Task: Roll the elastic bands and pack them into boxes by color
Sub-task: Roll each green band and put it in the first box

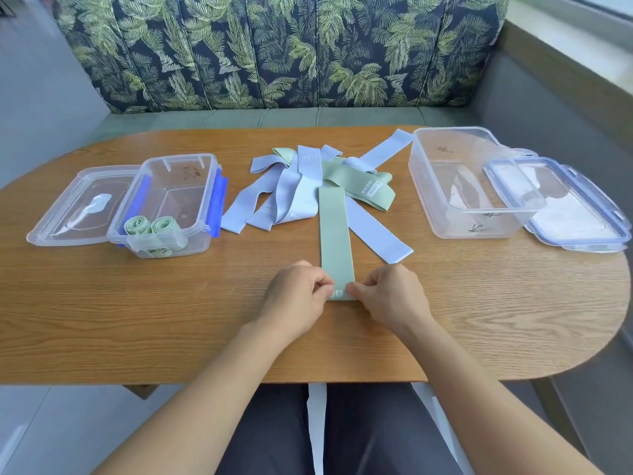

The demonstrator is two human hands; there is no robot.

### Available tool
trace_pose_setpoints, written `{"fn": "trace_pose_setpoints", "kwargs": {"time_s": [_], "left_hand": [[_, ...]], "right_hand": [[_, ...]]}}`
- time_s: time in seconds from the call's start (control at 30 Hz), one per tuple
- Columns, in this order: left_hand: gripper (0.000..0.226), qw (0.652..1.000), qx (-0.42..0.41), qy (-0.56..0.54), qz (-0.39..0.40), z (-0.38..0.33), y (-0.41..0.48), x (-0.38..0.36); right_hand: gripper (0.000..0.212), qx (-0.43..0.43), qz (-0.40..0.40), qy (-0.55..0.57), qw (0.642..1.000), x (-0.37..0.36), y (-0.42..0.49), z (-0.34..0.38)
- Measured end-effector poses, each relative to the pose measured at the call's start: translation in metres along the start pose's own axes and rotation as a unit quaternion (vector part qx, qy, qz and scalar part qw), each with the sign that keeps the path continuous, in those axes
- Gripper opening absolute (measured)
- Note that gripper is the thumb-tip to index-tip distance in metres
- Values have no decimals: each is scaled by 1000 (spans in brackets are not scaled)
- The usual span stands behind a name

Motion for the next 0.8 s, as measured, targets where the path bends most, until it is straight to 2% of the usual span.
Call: {"fn": "trace_pose_setpoints", "kwargs": {"time_s": [0.1, 0.27, 0.43, 0.53, 0.63, 0.8], "left_hand": [[12, 998, 43, -29, -37, 7, -8, 5], [12, 998, 47, -19, -38, 4, -10, 3], [9, 998, 55, 17, -12, 2, 0, 5], [11, 997, 68, 25, 8, 3, 4, 5], [9, 996, 84, 15, 13, 3, 6, 4], [4, 990, 136, -29, 8, 12, 3, 3]], "right_hand": [[31, -16, -4, -2, 1000, 0, 3, -1], [33, -25, -2, -1, 1000, -1, 7, 0], [35, -18, 1, 53, 998, -1, 9, -4], [28, -18, 5, 95, 995, 0, 4, -7], [21, -12, 0, 105, 994, -1, -1, -7], [22, -24, -6, 95, 995, -2, 1, -3]]}}
Point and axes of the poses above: each hand's wrist, its own y-axis towards the middle knuckle, its own x-axis out of the back of the hand, z = x × y, the point moved 10 cm from there along y, towards the middle knuckle, and after that the axes turned 8 degrees about y, right-handed, at the moved point
